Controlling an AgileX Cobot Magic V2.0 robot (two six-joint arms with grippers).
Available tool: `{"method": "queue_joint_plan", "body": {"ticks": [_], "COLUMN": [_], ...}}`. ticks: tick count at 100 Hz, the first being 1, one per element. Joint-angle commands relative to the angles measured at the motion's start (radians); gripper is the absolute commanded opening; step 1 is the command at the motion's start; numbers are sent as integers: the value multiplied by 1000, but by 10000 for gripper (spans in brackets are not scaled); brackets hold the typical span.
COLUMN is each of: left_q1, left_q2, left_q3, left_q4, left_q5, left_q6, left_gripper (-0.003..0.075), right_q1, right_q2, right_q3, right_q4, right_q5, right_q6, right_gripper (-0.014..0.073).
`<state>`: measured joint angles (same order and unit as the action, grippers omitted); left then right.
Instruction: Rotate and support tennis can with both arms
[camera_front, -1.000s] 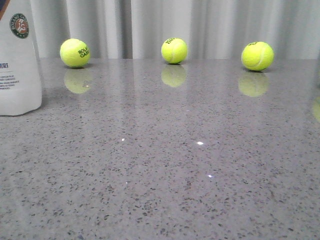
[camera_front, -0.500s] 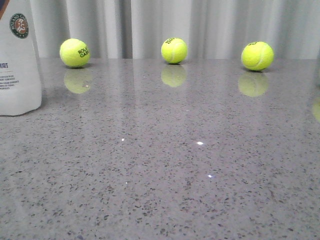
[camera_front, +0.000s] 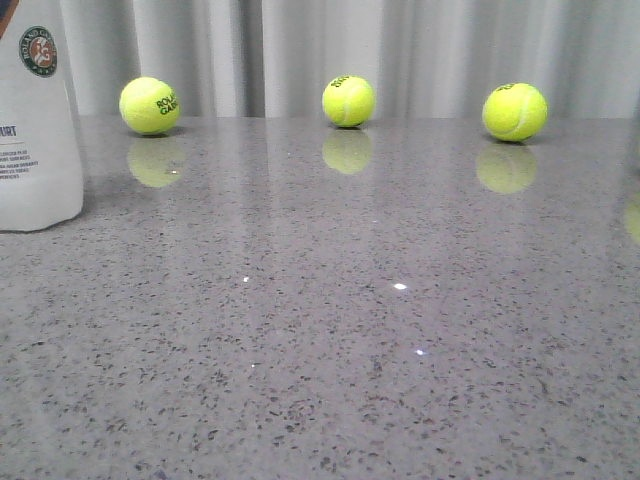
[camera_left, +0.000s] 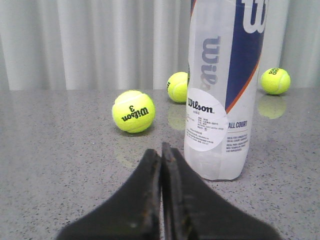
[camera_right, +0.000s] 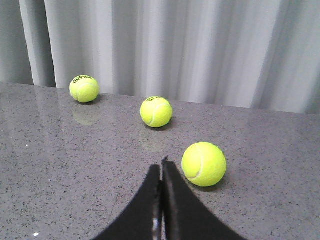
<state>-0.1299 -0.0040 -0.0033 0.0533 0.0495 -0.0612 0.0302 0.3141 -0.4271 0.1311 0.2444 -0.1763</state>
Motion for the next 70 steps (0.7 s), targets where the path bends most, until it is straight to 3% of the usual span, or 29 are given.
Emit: {"method": "queue_joint_plan", "body": {"ticks": [1, 25, 49, 70], "left_q1": [0, 0, 0, 0], "left_q2": [-38, -38, -38, -38], "left_q3": [48, 48, 48, 48], "left_q4": [-8, -8, -8, -8], "left_q5": [-83, -83, -83, -83], "left_q6": [-7, -7, -7, -7], "left_gripper": [-21, -21, -21, -21], "right_q1": [-5, 13, 96, 105], "right_q2": [9, 8, 8, -15], "right_q3": [-24, 16, 153, 262], "right_q4": [2, -16, -249, -256], "right_q5": [-76, -130, -363, -490], "right_q6": [-3, 56, 270, 287], "right_gripper": [-70, -70, -70, -70]}}
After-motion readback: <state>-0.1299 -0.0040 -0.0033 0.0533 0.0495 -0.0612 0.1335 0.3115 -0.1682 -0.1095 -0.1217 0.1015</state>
